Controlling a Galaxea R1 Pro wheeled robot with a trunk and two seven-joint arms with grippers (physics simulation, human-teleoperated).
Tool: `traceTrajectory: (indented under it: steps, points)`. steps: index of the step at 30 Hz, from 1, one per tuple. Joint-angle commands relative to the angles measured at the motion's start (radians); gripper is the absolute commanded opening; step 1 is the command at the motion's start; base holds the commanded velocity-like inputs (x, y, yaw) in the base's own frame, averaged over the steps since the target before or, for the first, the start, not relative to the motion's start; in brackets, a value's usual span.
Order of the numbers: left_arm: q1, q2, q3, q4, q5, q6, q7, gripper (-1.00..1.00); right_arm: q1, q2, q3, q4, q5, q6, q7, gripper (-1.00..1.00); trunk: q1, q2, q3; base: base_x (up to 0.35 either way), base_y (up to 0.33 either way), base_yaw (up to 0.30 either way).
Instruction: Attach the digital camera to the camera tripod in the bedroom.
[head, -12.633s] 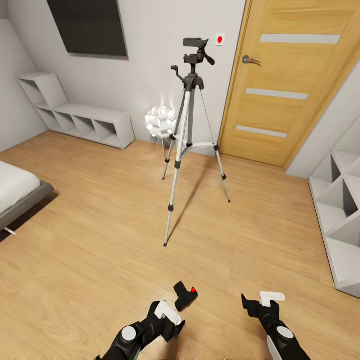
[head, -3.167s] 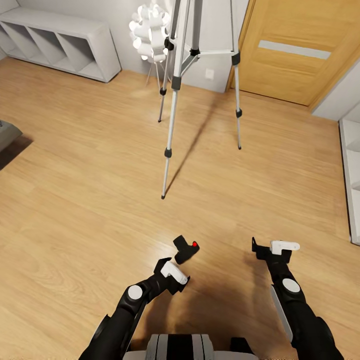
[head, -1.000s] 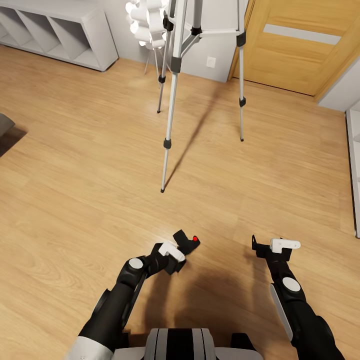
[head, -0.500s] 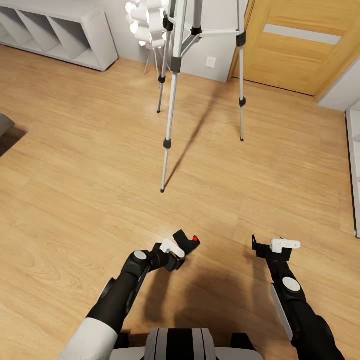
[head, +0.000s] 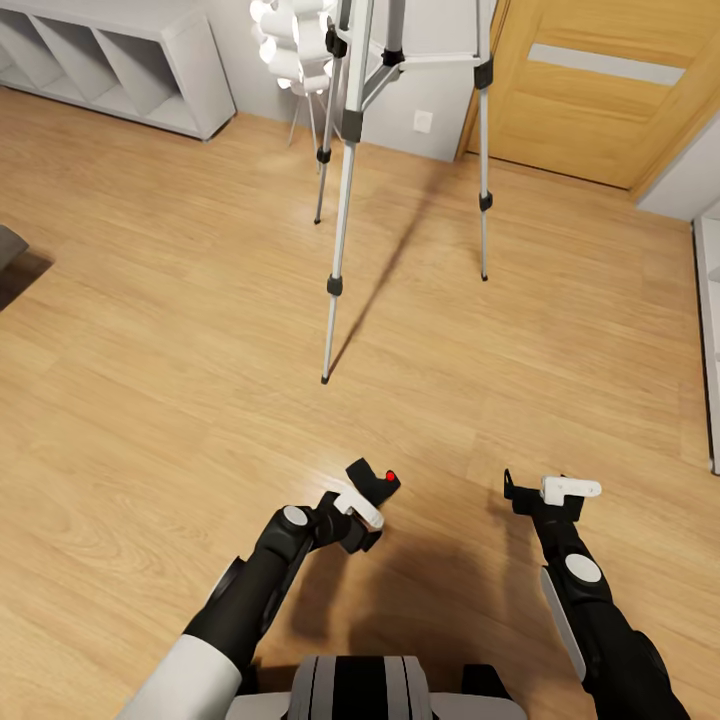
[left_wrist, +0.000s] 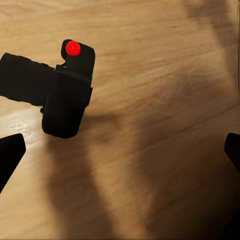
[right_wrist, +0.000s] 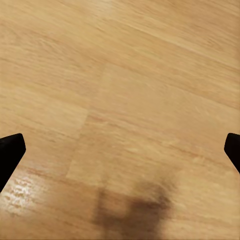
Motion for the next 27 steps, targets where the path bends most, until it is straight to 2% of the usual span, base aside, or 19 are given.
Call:
traceTrajectory:
  steps: [1, 11, 27]
  points:
    - [0.000, 0.000, -0.005, -0.003, -0.009, 0.003, -0.009, 1.00, 0.000, 0.000, 0.001, -0.002, 0.006, 0.004, -0.004, 1.00, 0.000, 0.000, -0.001, 0.000, 0.000, 0.000]
    - [0.000, 0.000, -0.021, -0.009, -0.012, 0.003, -0.005, 1.00, 0.000, -0.001, 0.001, -0.004, 0.006, 0.004, -0.004, 1.00, 0.000, 0.000, -0.009, 0.000, 0.000, 0.000]
    - [0.000, 0.000, -0.013, -0.046, -0.016, 0.025, -0.001, 1.00, 0.000, 0.003, 0.004, -0.002, 0.006, 0.004, -0.004, 1.00, 0.000, 0.000, -0.018, 0.000, 0.000, 0.000]
